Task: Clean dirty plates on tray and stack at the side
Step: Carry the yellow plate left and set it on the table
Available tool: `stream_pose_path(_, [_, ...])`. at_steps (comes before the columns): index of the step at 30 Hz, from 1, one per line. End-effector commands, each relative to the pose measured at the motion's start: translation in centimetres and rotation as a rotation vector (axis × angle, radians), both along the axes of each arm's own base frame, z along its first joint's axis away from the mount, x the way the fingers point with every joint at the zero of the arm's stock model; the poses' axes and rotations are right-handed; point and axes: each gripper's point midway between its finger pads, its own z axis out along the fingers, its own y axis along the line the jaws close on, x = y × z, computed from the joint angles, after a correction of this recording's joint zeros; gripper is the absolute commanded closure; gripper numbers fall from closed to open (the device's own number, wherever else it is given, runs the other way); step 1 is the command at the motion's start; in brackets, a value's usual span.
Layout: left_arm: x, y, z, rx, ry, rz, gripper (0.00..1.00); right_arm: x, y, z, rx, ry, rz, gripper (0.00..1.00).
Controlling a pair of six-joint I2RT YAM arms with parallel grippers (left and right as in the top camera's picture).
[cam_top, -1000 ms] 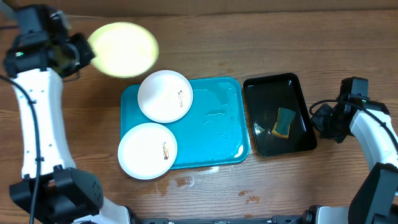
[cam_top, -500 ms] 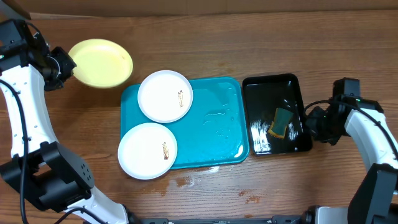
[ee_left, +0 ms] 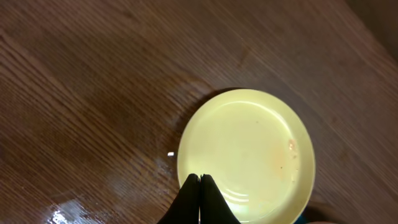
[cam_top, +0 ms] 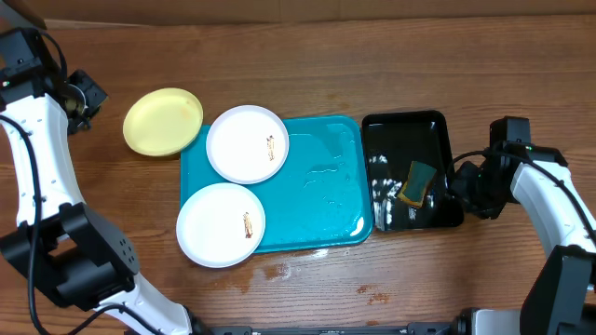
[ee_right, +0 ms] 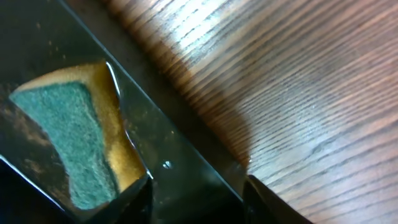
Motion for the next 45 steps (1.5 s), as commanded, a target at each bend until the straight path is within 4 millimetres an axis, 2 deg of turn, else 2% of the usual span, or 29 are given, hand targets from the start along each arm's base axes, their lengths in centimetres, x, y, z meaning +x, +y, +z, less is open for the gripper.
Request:
stream_pose_path(1, [-0.4, 0.9, -2.3, -0.019, 0.06, 0.045, 0.82, 1.6, 0.1, 1.1, 0.004, -0.046, 0.008, 0.45])
stream_pose_path(4, [-0.5, 0.5, -5.4, -0.064, 0.127, 0.032, 0.7, 1.8, 1.1, 1.4, 0.057, -0.065, 0.05, 0.43])
stream_pose_path(8, [0.0, -0.5, -9.8, -0.144, 0.187, -0.039, 0.68, 2.0, 2.2, 1.5, 0.076, -0.086, 0.141, 0.39])
stream_pose_path(13, [0.2, -0.7, -14.3, -0.166, 0.254, -0.111, 0.73, 2.0, 3.0, 1.5, 0.075, -0.09, 0.182, 0.37])
stream_pose_path(16, [0.0, -0.7, -15.9, -0.178, 0.279, -0.109, 0.82, 2.1, 3.0, 1.5, 0.074, -0.094, 0.184, 0.37])
stream_pose_path(21, [-0.2, 0.6, -16.0, -0.121, 0.294, -0.085, 0.96, 2.1, 3.0, 1.5, 0.074, -0.094, 0.184, 0.38])
stream_pose_path(26, [-1.4, 2.9, -16.0, -0.054, 0.335, -0.018, 0.96, 2.2, 3.0, 1.5, 0.073, -0.098, 0.188, 0.38])
stream_pose_path(33, [-3.8, 5.7, -16.1, -0.051, 0.369, 0.119, 0.96, 2.5, 3.0, 1.6, 0.069, -0.112, 0.199, 0.37])
stream_pose_path(37, [-4.8, 6.8, -16.1, -0.063, 0.376, 0.149, 0.9, 3.0, 2.9, 1.7, 0.064, -0.136, 0.201, 0.37])
stream_pose_path(38, [-4.8, 6.9, -16.1, -0.067, 0.375, 0.152, 0.86, 3.3, 2.9, 1.8, 0.062, -0.147, 0.205, 0.37])
stream_pose_path(39, [-4.9, 6.9, -16.1, -0.073, 0.372, 0.153, 0.79, 3.6, 2.9, 1.9, 0.059, -0.16, 0.208, 0.36])
stream_pose_path(40, [-4.8, 6.8, -16.0, -0.086, 0.362, 0.15, 0.68, 4.0, 2.9, 2.1, 0.055, -0.176, 0.22, 0.36])
stream_pose_path(41, [-4.6, 6.5, -16.0, -0.1, 0.351, 0.144, 0.5, 4.4, 2.8, 2.5, 0.051, -0.191, 0.226, 0.36])
stream_pose_path(42, [-4.3, 6.3, -15.8, -0.114, 0.337, 0.135, 0.4, 4.8, 2.8, 2.9, 0.048, -0.204, 0.228, 0.36])
stream_pose_path(45, [-3.1, 5.4, -14.4, -0.158, 0.281, 0.094, 0.34, 6.2, 2.7, 4.6, 0.039, -0.246, 0.23, 0.35])
